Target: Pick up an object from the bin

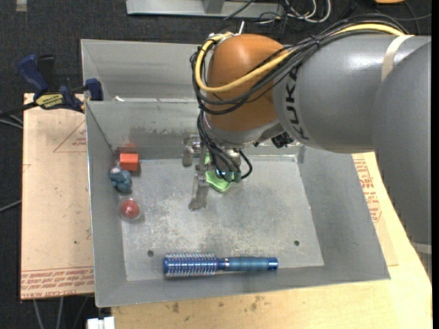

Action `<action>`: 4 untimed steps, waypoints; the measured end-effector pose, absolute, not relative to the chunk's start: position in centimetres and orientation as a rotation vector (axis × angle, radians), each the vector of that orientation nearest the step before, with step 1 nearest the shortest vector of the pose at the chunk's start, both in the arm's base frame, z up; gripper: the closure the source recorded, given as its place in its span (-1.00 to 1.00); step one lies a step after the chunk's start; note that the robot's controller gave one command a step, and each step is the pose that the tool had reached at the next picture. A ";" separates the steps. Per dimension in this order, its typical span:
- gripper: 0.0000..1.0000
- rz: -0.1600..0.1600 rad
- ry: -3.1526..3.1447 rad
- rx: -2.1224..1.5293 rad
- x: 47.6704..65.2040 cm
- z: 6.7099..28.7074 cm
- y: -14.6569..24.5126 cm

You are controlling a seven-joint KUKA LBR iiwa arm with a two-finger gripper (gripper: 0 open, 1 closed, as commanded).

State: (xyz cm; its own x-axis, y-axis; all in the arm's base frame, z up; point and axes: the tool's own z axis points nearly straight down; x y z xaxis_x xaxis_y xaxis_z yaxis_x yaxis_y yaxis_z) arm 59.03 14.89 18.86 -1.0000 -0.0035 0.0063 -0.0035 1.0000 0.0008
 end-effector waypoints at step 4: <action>-1.00 -0.005 -3.136 0.397 48.7 7.2 14.1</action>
Offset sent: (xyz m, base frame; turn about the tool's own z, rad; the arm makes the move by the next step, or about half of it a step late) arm -0.1099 -0.0056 -0.1186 -0.3805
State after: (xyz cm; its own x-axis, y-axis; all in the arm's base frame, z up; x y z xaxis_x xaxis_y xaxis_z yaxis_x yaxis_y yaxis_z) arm 48.71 14.09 7.22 -0.9682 -0.2494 -0.0196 -0.2494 0.9684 0.0004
